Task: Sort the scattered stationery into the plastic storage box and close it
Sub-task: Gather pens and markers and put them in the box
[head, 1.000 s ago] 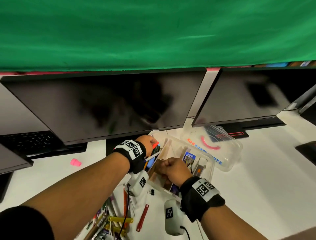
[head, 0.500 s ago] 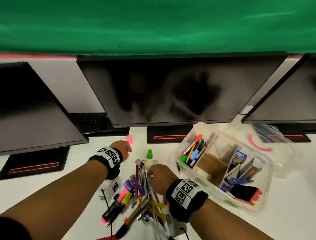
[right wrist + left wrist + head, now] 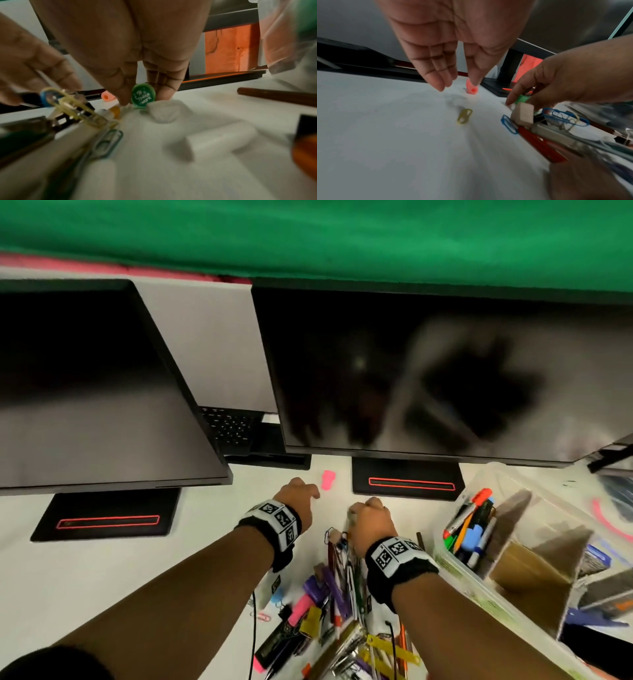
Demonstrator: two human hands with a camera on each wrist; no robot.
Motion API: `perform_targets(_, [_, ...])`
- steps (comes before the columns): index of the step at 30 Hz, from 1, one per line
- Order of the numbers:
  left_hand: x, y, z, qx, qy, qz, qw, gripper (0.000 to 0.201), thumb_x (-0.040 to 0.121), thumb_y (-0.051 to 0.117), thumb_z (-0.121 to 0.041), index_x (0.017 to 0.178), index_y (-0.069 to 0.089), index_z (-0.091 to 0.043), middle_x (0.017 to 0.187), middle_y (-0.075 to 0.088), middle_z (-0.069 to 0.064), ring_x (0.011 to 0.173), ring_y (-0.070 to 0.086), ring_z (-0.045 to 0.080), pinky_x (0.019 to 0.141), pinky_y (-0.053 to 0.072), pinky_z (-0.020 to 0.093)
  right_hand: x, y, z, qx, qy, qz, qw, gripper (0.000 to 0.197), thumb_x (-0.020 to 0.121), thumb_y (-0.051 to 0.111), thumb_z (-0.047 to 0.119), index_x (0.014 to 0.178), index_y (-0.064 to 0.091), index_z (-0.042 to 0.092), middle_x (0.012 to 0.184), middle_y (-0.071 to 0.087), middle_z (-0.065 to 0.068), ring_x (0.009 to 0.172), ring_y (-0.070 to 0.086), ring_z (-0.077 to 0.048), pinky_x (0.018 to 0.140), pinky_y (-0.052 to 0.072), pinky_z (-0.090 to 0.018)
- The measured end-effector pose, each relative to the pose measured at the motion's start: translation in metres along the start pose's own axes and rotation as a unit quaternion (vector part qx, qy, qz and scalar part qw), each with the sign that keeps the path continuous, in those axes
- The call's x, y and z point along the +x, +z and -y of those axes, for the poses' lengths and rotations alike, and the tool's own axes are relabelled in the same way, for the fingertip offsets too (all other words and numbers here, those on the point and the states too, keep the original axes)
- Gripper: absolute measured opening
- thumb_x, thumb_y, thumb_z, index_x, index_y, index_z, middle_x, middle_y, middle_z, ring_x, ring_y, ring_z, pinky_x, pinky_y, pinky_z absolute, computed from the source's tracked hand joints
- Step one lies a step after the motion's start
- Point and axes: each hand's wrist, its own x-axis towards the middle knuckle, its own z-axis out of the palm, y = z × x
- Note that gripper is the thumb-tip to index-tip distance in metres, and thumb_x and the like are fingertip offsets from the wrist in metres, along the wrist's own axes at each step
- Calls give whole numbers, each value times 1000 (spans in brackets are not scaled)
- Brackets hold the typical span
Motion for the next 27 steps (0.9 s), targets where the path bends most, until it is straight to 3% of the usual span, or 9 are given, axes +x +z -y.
perform_targets(4, [23,3,-20,-20,49,-20,998,59,86,45,0,136,39,-31,153,21,6,139,30,27,114,32,34,-5,10,-7,12,-33,-27,999,29,82,49,7,106,64,13,118,49,-10,106,54,-32,100,45,-32])
perform_targets(8, [36,7,-34,27,71,-4,997,70,87,43,4,146,25,-30,159,5,3,146,15,27,119,23,40,-21,23,-16,13,-79,-34,996,34,86,51,11,118,63,18,115,52,-9,107,54,-28,98,45,-30])
perform_targets(12, [32,12,-38,82,83,36,993,61,90,39,0,146,29,-23,159,10,5,145,18,25,120,21,37,-42,35,-22,19,-125,-44,991,32,88,48,15,116,65,18,113,54,-10,106,52,-31,94,44,-32])
perform_targets(16, [10,17,-28,99,81,61,990,55,92,36,-1,145,32,-16,158,13,7,146,17,24,120,18,36,-56,36,-27,-28,-164,-7,986,36,89,48,14,121,63,19,124,51,-9,114,49,-31,99,44,-35])
perform_targets(19, [-15,19,-11,100,73,74,990,54,96,27,0,147,27,-15,159,9,6,148,10,22,122,10,33,-60,31,-38,-42,-140,-1,989,37,89,51,10,124,61,18,132,47,-7,120,46,-28,106,39,-32])
perform_targets(23, [-47,25,12,83,50,89,991,55,97,28,2,148,24,-17,160,7,4,148,9,18,121,5,28,-64,21,-49,-35,-100,-12,994,38,89,48,7,124,60,18,135,44,-8,123,44,-27,107,37,-28])
perform_targets(27, [-75,28,15,49,41,92,994,52,97,32,-2,145,31,-22,155,27,2,144,25,19,117,17,27,-72,15,-49,-57,-87,6,995,37,87,52,14,122,61,23,144,39,-7,130,36,-28,110,34,-33])
